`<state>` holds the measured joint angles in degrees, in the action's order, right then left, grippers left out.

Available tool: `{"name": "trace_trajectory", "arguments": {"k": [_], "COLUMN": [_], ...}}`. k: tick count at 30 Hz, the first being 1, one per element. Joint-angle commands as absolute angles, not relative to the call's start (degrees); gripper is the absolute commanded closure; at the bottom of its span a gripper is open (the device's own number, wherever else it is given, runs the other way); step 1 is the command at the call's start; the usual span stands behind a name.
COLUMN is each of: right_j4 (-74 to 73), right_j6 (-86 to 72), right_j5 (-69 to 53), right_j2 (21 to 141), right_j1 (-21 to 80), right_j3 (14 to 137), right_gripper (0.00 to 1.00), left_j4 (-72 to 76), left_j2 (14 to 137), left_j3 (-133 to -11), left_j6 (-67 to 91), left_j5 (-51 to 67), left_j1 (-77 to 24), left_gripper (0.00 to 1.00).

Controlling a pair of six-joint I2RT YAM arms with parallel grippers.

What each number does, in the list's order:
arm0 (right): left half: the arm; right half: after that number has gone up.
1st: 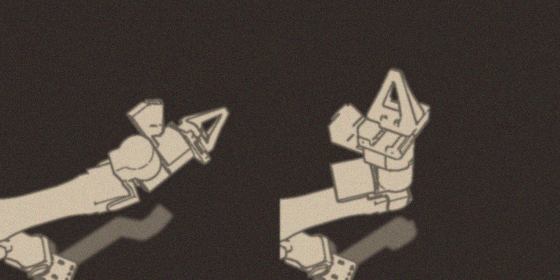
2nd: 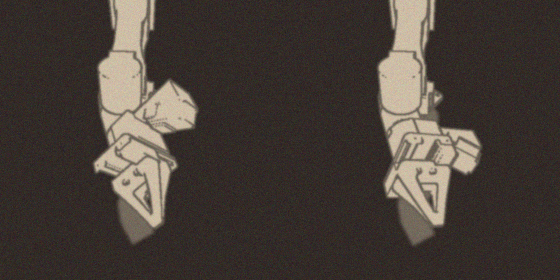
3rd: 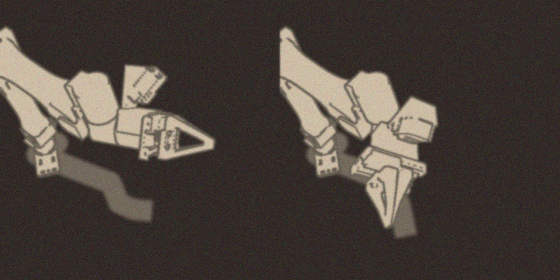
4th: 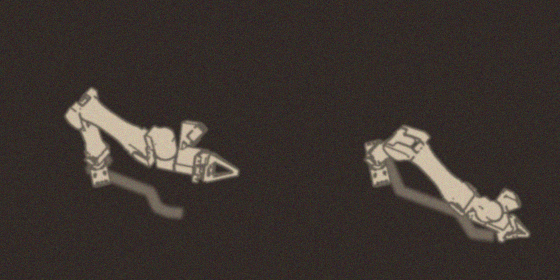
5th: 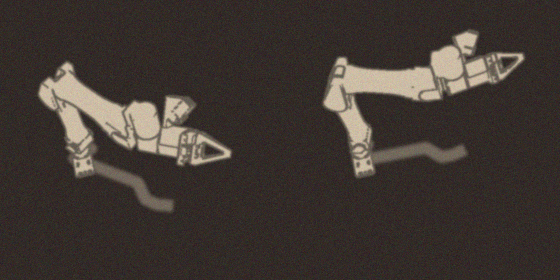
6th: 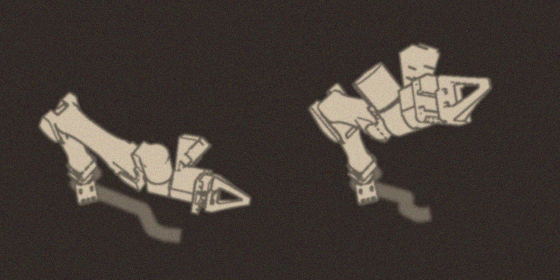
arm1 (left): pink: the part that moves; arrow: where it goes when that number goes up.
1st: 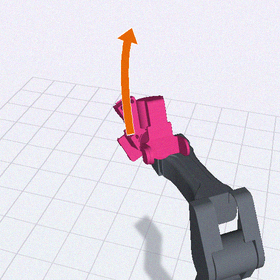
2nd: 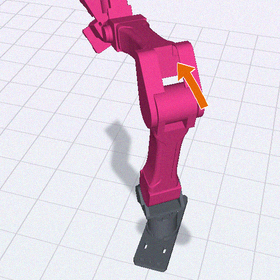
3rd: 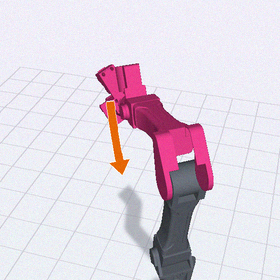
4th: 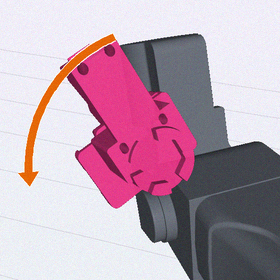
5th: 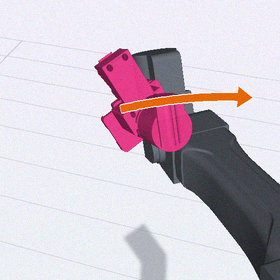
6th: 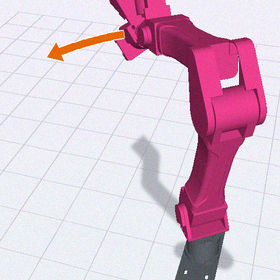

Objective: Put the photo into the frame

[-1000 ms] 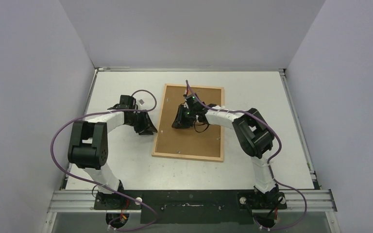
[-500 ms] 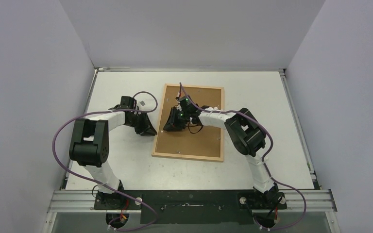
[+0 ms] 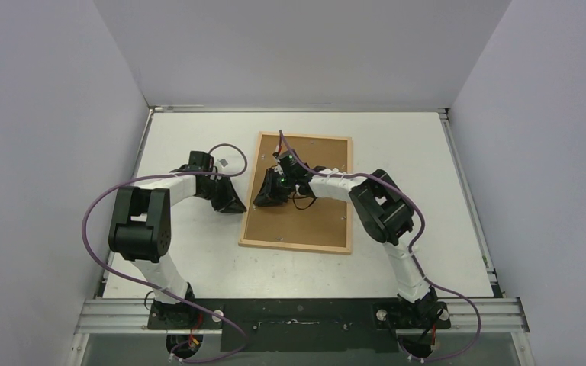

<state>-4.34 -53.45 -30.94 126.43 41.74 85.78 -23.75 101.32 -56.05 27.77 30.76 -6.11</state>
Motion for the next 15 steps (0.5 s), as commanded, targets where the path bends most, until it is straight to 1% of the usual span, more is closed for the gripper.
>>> {"name": "trace_trajectory", "arguments": {"k": [1, 15], "right_j4": [-2.9, -0.7], "right_j6": [-53.9, -54.7], "right_j5": [-31.0, -34.4], "right_j2": [128.1, 130.6], "right_j1": [42.5, 43.1], "right_j3": [87.4, 88.6], "right_gripper": [0.82, 0.83], "left_j4": [-22.8, -22.9], "left_j2": [101.9, 102.2], "left_j3": [-55.4, -55.9], "left_j6": [27.9, 28.2], "left_j5": [32.0, 32.3], "left_j1": [-6.1, -6.1], "left_gripper": [0.92, 0.94]}}
